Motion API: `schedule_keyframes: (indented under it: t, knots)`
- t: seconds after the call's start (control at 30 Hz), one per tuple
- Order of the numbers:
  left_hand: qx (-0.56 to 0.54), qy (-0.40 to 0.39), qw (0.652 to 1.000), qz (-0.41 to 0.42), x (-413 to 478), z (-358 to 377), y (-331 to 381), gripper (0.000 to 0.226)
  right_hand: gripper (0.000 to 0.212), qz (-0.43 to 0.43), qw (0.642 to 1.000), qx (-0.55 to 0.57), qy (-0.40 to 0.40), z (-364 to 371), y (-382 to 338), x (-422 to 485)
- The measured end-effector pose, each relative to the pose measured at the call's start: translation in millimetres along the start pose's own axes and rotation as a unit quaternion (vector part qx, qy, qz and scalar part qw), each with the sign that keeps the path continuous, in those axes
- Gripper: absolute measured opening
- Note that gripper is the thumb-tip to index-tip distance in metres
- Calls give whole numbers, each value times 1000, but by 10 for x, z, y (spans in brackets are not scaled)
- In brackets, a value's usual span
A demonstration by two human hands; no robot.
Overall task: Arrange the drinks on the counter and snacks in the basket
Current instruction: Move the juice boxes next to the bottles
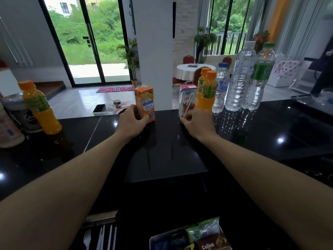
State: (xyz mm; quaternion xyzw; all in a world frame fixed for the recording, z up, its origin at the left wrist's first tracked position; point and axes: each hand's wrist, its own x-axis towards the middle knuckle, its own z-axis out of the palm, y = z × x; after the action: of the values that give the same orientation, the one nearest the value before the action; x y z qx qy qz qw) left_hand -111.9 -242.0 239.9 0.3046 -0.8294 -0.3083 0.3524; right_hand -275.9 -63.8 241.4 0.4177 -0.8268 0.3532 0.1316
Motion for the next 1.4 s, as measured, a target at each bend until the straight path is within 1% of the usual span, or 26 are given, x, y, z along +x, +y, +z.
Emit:
schedule_keyframes:
  t: [0.1,0.23,0.47,0.57,0.67,0.7,0.8,0.9,1.0,1.07,1.13,1.23,1.4]
  knots:
    - [2,0,1000,1,-5,0,4,50,19,15,1000,1,6,16,-11,31]
    - [2,1,1000,4,-11,-6,11,49,26,42,999,-3,6,35,-7,90]
    - [6,0,1000,1,-15,-16,26,50,25,64,998,1,6,67,4,142]
    - [3,-2,1000,-2,-23,-21,35,50,18,44,999,15,12,55,-29,108]
    - [1,-1,1000,-2,-30,-21,41,50,12,-8,997,36,71,-4,-60,84]
    - [-1,-2,1000,-2,-32,-21,41,50,15,-25,995,39,91,-22,-66,82]
    - [-4,-6,1000,-2,-32,-25,40,49,32,-51,989,21,137,-75,-89,118]
    - [-5,-7,1000,-1,-35,-32,43,50,41,-71,984,-8,165,-157,-158,249]
    - [-4,-10,1000,-3,-32,-30,48,50,50,-74,984,-70,148,-242,-218,416]
    - [-4,-14,1000,-6,-27,-30,55,51,53,-59,985,-121,111,-268,-227,498]
    - [-3,-15,1000,-8,-25,-32,62,52,52,-44,985,-153,67,-272,-221,552]
    - [-6,-14,1000,-9,-32,-31,68,53,50,-35,987,-155,31,-269,-212,616]
    - [-5,-14,1000,-9,-35,-28,69,52,48,-56,988,-139,43,-271,-197,676]
